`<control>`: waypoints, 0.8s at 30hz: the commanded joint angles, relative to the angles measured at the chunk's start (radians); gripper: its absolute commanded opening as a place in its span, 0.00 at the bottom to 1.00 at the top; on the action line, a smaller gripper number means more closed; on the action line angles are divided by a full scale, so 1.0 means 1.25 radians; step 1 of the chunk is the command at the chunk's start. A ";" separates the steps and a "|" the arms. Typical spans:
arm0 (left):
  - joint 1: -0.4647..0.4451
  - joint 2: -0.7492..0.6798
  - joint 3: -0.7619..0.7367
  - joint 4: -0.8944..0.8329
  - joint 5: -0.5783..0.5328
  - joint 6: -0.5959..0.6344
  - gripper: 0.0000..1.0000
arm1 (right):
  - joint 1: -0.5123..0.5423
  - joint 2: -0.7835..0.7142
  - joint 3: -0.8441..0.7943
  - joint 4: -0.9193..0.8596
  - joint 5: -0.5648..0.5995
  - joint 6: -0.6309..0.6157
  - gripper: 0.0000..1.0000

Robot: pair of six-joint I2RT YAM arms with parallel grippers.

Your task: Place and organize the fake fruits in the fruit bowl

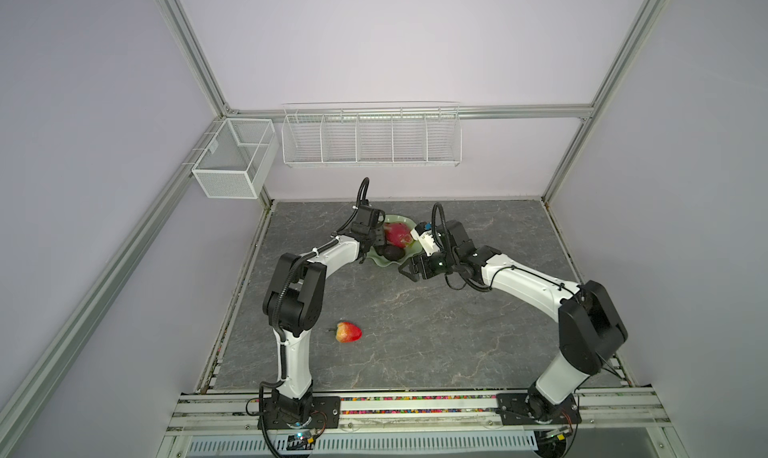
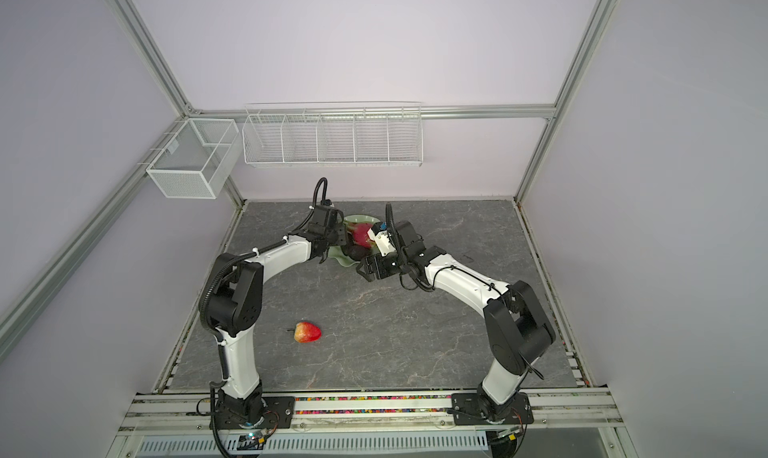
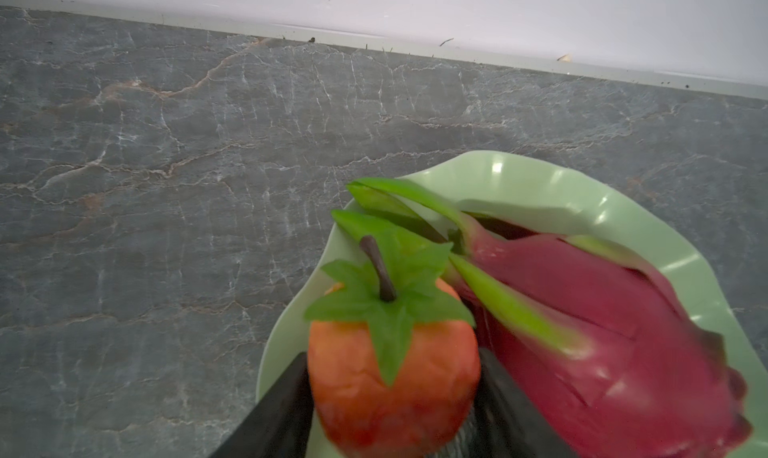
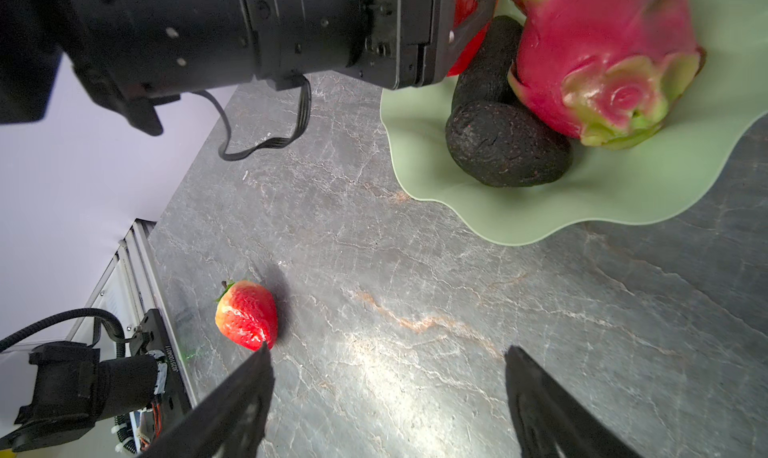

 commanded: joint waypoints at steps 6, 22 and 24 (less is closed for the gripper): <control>0.007 0.004 0.027 -0.018 -0.015 -0.012 0.78 | 0.003 -0.016 -0.008 -0.007 -0.008 0.005 0.88; 0.006 -0.419 -0.209 -0.266 -0.068 -0.091 0.99 | 0.183 -0.001 -0.006 -0.026 0.067 -0.176 0.88; 0.006 -0.541 -0.279 -0.366 -0.073 -0.138 0.99 | 0.216 0.016 -0.007 -0.009 0.070 -0.188 0.88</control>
